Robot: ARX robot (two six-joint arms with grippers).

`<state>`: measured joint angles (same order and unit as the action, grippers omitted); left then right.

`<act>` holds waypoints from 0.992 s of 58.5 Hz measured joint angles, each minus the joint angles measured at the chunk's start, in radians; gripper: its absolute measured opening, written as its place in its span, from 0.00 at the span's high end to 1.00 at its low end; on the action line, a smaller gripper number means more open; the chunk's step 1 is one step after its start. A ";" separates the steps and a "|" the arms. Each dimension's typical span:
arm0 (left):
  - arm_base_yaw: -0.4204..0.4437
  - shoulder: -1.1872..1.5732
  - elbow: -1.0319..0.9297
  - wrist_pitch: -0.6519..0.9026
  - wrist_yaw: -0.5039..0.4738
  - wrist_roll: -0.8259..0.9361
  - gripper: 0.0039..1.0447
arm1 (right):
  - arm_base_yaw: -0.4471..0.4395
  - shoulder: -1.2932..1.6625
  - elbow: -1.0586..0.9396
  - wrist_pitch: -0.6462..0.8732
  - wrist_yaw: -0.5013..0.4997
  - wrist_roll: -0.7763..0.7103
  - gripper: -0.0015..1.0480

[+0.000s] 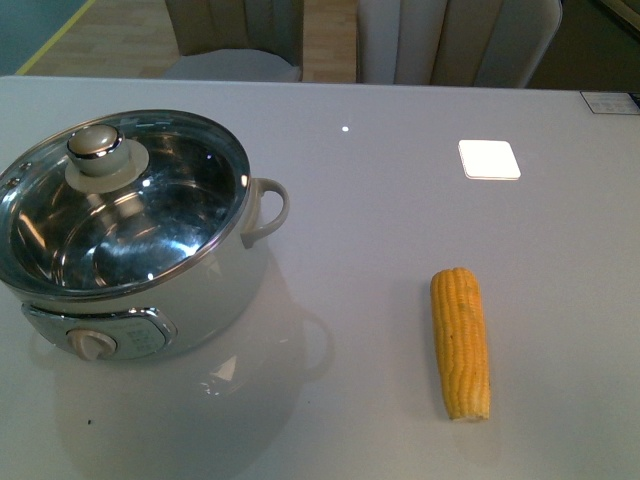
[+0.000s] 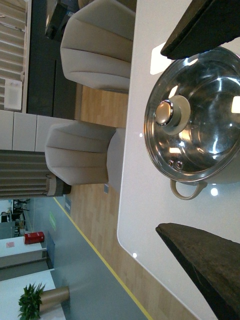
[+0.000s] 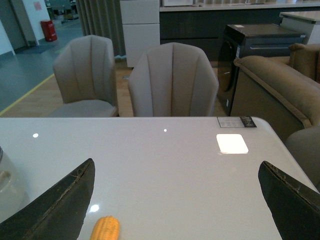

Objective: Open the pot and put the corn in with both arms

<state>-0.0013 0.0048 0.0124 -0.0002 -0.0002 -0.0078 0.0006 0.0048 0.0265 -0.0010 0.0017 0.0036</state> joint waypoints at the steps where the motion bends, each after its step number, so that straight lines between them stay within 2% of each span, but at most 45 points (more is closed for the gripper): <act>1: 0.000 0.000 0.000 0.000 0.000 0.000 0.06 | 0.000 0.000 0.000 0.000 0.000 0.000 0.08; 37: 0.000 0.000 0.000 0.000 0.000 0.000 0.06 | 0.000 0.000 0.000 0.000 0.000 0.000 0.08; 39: 0.001 0.019 0.015 -0.045 0.010 -0.035 0.06 | 0.000 0.000 0.000 0.000 0.000 0.000 0.08; 44: -0.006 0.170 0.114 -0.273 0.025 -0.187 0.06 | 0.000 0.000 0.000 0.000 -0.002 0.000 0.08; 46: -0.010 0.229 0.131 -0.285 0.027 -0.241 0.06 | 0.000 0.000 0.000 0.000 -0.002 0.000 0.08; 50: -0.019 0.377 0.175 -0.171 0.034 -0.282 0.06 | 0.000 0.000 0.000 0.000 -0.002 0.000 0.08; 58: -0.100 0.830 0.258 0.278 -0.016 -0.272 0.06 | 0.000 0.000 0.000 0.000 -0.002 0.000 0.08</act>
<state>-0.1017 0.8352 0.2707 0.2779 -0.0158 -0.2798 0.0006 0.0048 0.0265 -0.0010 0.0002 0.0036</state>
